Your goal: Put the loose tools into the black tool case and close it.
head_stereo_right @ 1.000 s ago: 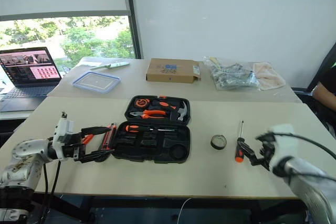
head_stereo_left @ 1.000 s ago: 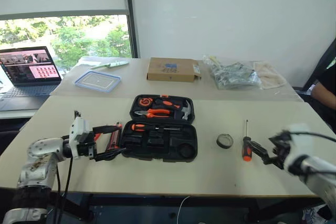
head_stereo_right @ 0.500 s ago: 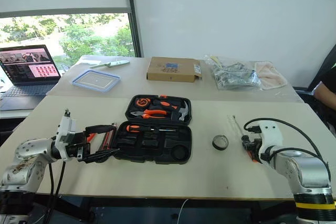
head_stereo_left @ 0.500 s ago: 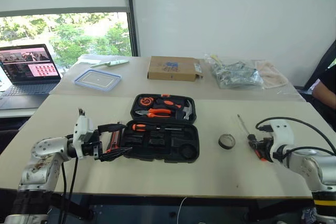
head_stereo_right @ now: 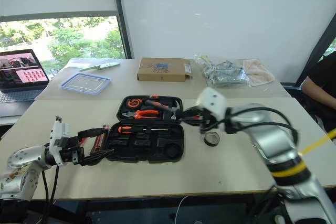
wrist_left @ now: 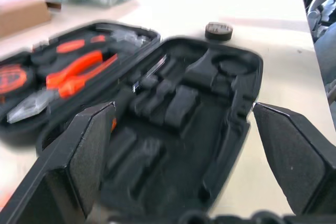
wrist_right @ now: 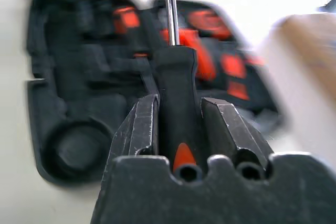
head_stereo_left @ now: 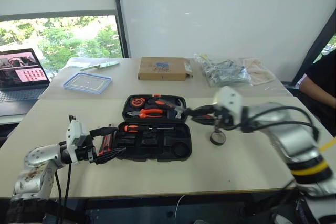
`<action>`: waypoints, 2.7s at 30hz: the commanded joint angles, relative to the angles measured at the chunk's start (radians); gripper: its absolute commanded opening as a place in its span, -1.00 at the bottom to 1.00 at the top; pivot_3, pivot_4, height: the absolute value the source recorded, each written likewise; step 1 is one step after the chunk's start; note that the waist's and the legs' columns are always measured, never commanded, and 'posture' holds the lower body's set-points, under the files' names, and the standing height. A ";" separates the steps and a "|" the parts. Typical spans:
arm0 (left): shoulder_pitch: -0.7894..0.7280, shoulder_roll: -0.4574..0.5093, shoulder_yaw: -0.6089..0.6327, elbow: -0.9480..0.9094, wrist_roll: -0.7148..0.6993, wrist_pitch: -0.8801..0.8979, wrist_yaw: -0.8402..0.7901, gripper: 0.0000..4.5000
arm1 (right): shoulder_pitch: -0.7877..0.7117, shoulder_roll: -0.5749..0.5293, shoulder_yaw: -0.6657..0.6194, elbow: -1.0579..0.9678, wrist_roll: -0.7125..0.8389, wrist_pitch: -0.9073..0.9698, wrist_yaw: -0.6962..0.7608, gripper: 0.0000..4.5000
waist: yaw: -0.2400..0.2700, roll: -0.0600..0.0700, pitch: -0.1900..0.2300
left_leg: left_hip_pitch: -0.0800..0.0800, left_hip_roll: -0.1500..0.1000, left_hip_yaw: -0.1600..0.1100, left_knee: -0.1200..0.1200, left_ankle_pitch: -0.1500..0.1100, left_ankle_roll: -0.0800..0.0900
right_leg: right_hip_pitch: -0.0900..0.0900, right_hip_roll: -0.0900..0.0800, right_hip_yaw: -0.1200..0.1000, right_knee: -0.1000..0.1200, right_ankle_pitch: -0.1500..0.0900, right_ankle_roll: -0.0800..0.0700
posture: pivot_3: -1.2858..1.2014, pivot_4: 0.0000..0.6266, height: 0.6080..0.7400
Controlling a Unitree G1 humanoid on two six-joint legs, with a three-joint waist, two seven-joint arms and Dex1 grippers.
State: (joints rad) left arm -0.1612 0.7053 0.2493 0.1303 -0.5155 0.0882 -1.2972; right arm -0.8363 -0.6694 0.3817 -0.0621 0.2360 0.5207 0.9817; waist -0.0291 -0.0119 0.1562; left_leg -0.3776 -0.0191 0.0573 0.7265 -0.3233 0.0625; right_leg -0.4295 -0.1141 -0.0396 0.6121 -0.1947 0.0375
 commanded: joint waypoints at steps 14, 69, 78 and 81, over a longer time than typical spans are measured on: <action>0.144 0.012 0.093 -0.112 -0.028 0.001 0.068 1.00 | -0.149 0.165 0.191 0.365 -0.289 -0.087 0.130 -0.58 | 0.009 0.000 0.000 | -0.011 -0.004 -0.001 0.000 0.001 -0.003 | -0.008 -0.004 -0.012 -0.001 0.001 0.001 | 0.03 -0.52 1.00; 0.186 0.022 0.096 -0.133 -0.009 -0.010 0.127 1.00 | -0.179 0.366 0.018 0.559 -0.264 -0.305 0.249 -0.88 | -0.016 0.001 0.000 | -0.006 0.000 0.003 -0.011 0.004 -0.009 | -0.012 -0.001 -0.011 0.000 0.005 -0.006 | 0.03 -0.52 1.00; 0.214 0.021 0.108 -0.162 -0.005 -0.003 0.147 1.00 | -0.163 0.401 0.058 0.650 -0.324 -0.350 0.202 -0.99 | -0.017 0.001 0.000 | -0.005 0.000 0.003 -0.011 0.005 -0.010 | -0.012 -0.001 -0.011 0.000 0.005 -0.006 | 0.03 -0.52 1.00; 0.231 0.023 0.117 -0.174 -0.009 -0.002 0.158 1.00 | -0.162 0.410 0.054 0.677 -0.330 -0.362 0.193 -0.99 | -0.017 0.001 0.000 | -0.003 0.001 0.003 -0.012 0.005 -0.010 | -0.010 0.000 -0.011 0.000 0.005 -0.006 | 0.03 -0.52 1.00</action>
State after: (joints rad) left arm 0.0618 0.7180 0.3344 -0.0083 -0.5142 0.0914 -1.1478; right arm -1.0031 -0.2618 0.4249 0.5869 -0.0678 0.1694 1.1856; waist -0.0464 -0.0113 0.1563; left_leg -0.3803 -0.0184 0.0605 0.7149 -0.3185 0.0525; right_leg -0.4394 -0.1146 -0.0506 0.6121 -0.1900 0.0316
